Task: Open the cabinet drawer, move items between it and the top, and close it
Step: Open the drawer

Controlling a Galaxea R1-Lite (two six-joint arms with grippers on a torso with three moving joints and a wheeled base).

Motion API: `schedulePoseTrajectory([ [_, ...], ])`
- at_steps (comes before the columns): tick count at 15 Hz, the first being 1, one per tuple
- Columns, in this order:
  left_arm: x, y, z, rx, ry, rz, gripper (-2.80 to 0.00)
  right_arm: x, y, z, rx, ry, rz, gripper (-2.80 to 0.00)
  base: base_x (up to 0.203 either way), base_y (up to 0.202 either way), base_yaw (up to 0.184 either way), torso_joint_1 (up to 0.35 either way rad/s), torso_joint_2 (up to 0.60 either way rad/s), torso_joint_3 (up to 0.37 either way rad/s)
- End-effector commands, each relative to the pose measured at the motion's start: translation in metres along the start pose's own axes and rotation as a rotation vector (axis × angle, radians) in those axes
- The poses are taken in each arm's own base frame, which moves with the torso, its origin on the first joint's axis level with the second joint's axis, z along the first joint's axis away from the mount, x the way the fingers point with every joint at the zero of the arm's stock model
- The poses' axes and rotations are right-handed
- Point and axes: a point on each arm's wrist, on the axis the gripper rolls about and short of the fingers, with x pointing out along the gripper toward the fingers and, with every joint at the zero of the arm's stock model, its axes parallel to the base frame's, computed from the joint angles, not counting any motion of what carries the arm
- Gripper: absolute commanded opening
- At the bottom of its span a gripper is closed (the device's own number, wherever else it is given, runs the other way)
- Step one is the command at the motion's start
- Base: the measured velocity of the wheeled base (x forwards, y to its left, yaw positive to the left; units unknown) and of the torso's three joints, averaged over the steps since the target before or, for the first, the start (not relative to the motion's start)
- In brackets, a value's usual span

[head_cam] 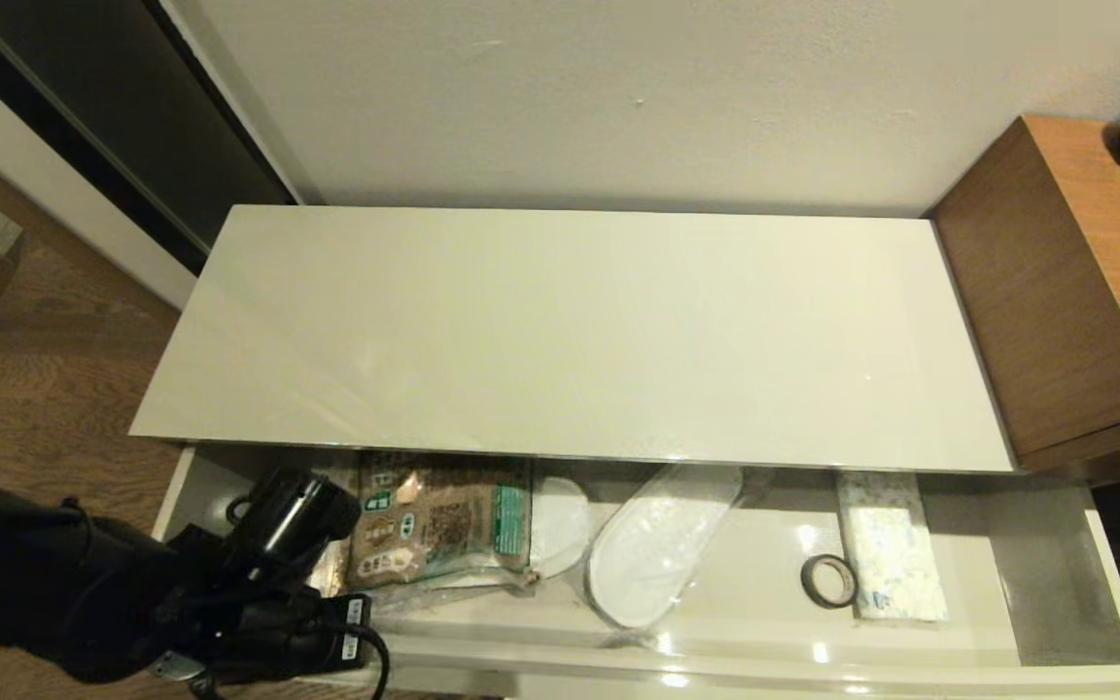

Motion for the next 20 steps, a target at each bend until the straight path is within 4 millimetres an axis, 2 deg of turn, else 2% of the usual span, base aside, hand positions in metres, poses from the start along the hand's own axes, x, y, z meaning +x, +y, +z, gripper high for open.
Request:
schedulePoseTrajectory([
  [1, -0.015, -0.001, -0.012, -0.002, -0.026, -0.031, -2.8, 0.0, 0.0, 0.0, -0.001, 0.002, 0.0, -2.8, 0.0, 0.0, 0.0, 0.0, 0.0, 0.0],
  [2, -0.023, -0.001, -0.018, -0.004, -0.038, -0.05, -2.8, 0.0, 0.0, 0.0, -0.001, 0.002, 0.0, -2.8, 0.0, 0.0, 0.0, 0.0, 0.0, 0.0],
  [5, -0.029, 0.0, -0.025, -0.002, -0.034, -0.057, -2.8, 0.0, 0.0, 0.0, -0.001, 0.0, 0.0, -2.8, 0.0, 0.0, 0.0, 0.0, 0.0, 0.0],
  [6, -0.041, 0.002, -0.028, -0.003, -0.055, -0.072, -2.8, 0.0, 0.0, 0.0, -0.001, 0.002, 0.002, -2.8, 0.0, 0.0, 0.0, 0.0, 0.0, 0.0],
  [8, -0.08, 0.013, -0.035, -0.017, -0.138, -0.13, -2.8, 0.0, 0.0, 0.0, -0.001, 0.0, 0.001, -2.8, 0.0, 0.0, 0.0, 0.0, 0.0, 0.0],
  [11, -0.141, 0.041, -0.055, -0.043, -0.198, -0.166, -2.8, 0.0, 0.0, 0.0, -0.001, 0.0, 0.0, -2.8, 0.0, 0.0, 0.0, 0.0, 0.0, 0.0],
  [12, -0.155, 0.049, -0.062, -0.048, -0.188, -0.155, -2.8, 0.0, 0.0, 0.0, -0.001, 0.0, 0.0, -2.8, 0.0, 0.0, 0.0, 0.0, 0.0, 0.0],
  [15, -0.163, 0.053, -0.064, -0.063, -0.188, -0.143, -2.8, 0.0, 0.0, 0.0, -0.001, 0.0, 0.0, -2.8, 0.0, 0.0, 0.0, 0.0, 0.0, 0.0],
  [17, -0.182, 0.072, -0.08, -0.094, -0.18, -0.103, -2.8, 0.0, 0.0, 0.0, -0.001, 0.002, 0.0, -2.8, 0.0, 0.0, 0.0, 0.0, 0.0, 0.0],
  [19, -0.219, 0.107, -0.123, -0.152, -0.247, -0.09, -2.8, 0.0, 0.0, 0.0, -0.001, 0.0, 0.002, -2.8, 0.0, 0.0, 0.0, 0.0, 0.0, 0.0],
  [20, -0.229, 0.118, -0.143, -0.167, -0.265, -0.064, -2.8, 0.0, 0.0, 0.0, -0.001, 0.0, 0.0, -2.8, 0.0, 0.0, 0.0, 0.0, 0.0, 0.0],
])
